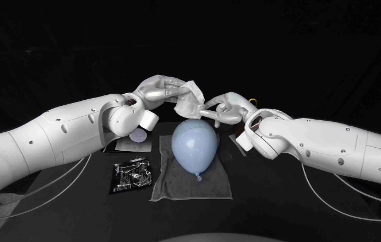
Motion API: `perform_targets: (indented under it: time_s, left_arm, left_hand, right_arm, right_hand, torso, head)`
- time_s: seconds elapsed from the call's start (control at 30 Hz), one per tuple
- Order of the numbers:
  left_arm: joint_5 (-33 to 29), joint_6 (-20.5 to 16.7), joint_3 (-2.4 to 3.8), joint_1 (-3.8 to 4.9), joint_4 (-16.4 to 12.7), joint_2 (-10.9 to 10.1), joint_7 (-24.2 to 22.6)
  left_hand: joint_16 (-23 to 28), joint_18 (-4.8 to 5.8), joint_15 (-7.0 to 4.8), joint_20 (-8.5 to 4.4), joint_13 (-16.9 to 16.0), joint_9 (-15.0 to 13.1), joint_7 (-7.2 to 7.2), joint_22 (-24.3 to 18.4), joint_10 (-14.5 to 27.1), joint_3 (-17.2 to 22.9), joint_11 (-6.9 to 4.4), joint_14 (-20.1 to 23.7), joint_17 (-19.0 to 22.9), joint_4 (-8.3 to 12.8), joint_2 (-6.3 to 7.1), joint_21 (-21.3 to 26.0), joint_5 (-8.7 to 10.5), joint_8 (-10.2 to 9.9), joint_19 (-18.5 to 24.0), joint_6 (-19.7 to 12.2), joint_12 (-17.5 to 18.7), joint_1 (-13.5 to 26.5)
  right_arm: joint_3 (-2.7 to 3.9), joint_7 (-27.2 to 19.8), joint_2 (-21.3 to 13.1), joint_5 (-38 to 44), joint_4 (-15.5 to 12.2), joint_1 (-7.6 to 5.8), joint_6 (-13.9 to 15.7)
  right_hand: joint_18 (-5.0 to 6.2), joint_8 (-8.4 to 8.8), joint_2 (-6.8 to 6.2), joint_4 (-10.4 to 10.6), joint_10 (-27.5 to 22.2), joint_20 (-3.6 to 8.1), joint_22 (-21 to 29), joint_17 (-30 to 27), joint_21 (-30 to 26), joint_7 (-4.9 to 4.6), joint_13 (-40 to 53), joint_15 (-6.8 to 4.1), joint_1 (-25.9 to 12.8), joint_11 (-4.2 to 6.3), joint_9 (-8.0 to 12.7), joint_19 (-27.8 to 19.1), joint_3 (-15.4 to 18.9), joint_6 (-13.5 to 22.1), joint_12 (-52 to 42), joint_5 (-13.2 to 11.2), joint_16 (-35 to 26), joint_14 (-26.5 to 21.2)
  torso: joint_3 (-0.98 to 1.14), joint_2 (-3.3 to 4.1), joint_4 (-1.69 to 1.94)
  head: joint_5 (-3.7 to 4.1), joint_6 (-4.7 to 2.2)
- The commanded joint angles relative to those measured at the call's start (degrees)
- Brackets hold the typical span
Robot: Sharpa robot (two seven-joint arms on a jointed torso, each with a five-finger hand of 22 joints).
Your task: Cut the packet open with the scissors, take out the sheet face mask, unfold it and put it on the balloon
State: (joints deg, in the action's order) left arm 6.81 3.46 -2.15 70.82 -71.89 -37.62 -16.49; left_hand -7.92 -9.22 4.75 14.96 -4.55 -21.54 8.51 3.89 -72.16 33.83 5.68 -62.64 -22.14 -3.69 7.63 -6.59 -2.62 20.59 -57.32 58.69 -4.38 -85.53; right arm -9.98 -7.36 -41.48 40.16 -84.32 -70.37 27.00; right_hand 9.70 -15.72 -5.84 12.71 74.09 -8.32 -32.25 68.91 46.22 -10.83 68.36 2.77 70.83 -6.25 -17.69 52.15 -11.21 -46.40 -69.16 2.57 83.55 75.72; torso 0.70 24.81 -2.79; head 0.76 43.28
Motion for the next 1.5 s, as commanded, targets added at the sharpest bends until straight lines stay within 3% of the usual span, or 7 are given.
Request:
perform_targets:
  time_s: [0.03, 0.4, 0.73, 0.97, 1.23, 1.5]
  left_arm:
    - [-0.45, -0.06, 0.1, 0.11, -0.11, 0.04, -0.76]
    - [0.03, -0.5, 0.08, 0.13, 0.04, -0.17, -0.66]
    - [2.05, -2.56, 0.06, 0.13, 0.15, 0.21, -0.82]
    - [2.38, -3.53, 0.05, 0.12, 0.23, 0.35, -0.89]
    - [2.47, -3.56, 0.04, 0.12, 0.04, 0.42, -0.92]
    - [2.49, -3.42, 0.04, 0.12, -0.11, 0.46, -0.97]
  left_hand:
    - [0.35, -1.15, 0.06, -0.11, -0.06, -0.52, 0.08, -0.01, -0.47, -0.01, 0.08, -0.3, -0.08, 0.2, -0.79, 0.22, -0.17, 0.35, 0.32, 0.14, 0.23, 0.01]
    - [0.35, -1.15, 0.06, -0.11, -0.06, -0.52, 0.08, -0.01, -0.47, 0.0, 0.08, -0.3, -0.08, 0.21, -0.79, 0.22, -0.17, 0.35, 0.32, 0.14, 0.23, 0.01]
    - [0.38, -1.16, 0.08, -0.07, -0.07, -0.57, 0.11, 0.0, -0.46, 0.03, 0.1, -0.29, -0.11, 0.28, -0.77, 0.23, -0.16, 0.35, 0.36, 0.13, 0.23, 0.13]
    - [0.39, -1.16, 0.09, -0.04, -0.07, -0.59, 0.13, 0.01, -0.44, 0.04, 0.11, -0.28, -0.13, 0.29, -0.75, 0.24, -0.16, 0.35, 0.37, 0.12, 0.24, 0.21]
    - [0.4, -1.16, 0.11, -0.03, -0.07, -0.61, 0.14, 0.01, -0.43, 0.04, 0.12, -0.27, -0.14, 0.3, -0.74, 0.25, -0.16, 0.35, 0.39, 0.11, 0.24, 0.26]
    - [0.4, -1.16, 0.11, -0.03, -0.07, -0.61, 0.14, 0.01, -0.43, 0.04, 0.12, -0.27, -0.14, 0.3, -0.74, 0.25, -0.16, 0.35, 0.39, 0.11, 0.24, 0.26]
  right_arm:
    - [0.02, -1.52, -0.34, -0.47, -0.19, 0.0, -1.13]
    - [0.19, -5.04, -3.4, -1.29, -3.16, -0.46, 1.87]
    - [0.59, -6.4, -4.04, -3.69, -6.11, -3.48, 3.61]
    - [0.68, -5.43, -3.04, -4.36, -6.05, -4.42, 3.43]
    - [0.7, -2.7, -1.17, -3.94, -4.06, -4.68, 2.97]
    - [0.69, 0.23, 0.08, -2.43, -2.4, -4.75, 2.57]
  right_hand:
    - [0.29, 0.34, -0.06, -0.16, -0.44, -0.33, 0.12, -0.12, -0.43, -0.07, -0.19, 0.12, 1.22, -0.02, 0.01, -0.11, 0.71, 0.23, 0.2, 0.17, -0.18, -0.42]
    - [0.58, 1.33, -0.27, -1.39, -1.47, -0.85, 0.41, -0.86, -1.19, -0.35, -1.44, 0.33, 5.4, -0.25, 0.11, 0.06, 2.82, 0.88, 0.86, 0.21, -0.22, -1.03]
    - [0.59, 1.5, -0.33, -1.29, -1.16, -0.91, 0.43, -0.35, -1.26, -0.43, -1.04, 0.4, 5.43, -0.33, 0.14, 0.07, 3.27, 1.02, 0.39, 0.21, -0.03, -0.68]
    - [0.63, 1.72, -0.34, -0.59, -0.57, -1.06, 0.41, 0.27, -1.32, -0.53, -0.36, 0.53, 5.04, -0.46, 0.11, 0.29, 4.81, 1.0, -0.61, 0.18, 0.36, -0.22]
    - [0.76, 1.04, 1.21, 0.52, 1.03, -0.93, 0.19, 1.99, -1.07, -0.04, 1.26, 0.22, 5.47, -0.07, -0.35, 1.03, 6.58, -0.84, -2.76, 0.17, 1.26, 1.24]
    - [0.78, 0.8, 1.74, 1.13, 1.64, -0.75, 0.05, 2.55, -0.91, 0.22, 1.83, 0.01, 5.57, 0.17, -0.51, 1.39, 7.61, -1.53, -3.54, 0.19, 1.57, 1.79]
  torso:
    - [-0.02, -0.01, -0.02]
    - [0.03, -0.02, -0.05]
    - [-0.02, 0.0, 0.01]
    - [-0.02, 0.05, 0.13]
    - [-0.05, 0.0, 0.08]
    - [-0.02, 0.04, 0.07]
  head:
    - [0.0, 0.01]
    - [-0.12, -0.14]
    - [0.13, -0.64]
    - [0.24, -0.81]
    - [0.13, -0.7]
    - [0.0, -0.64]
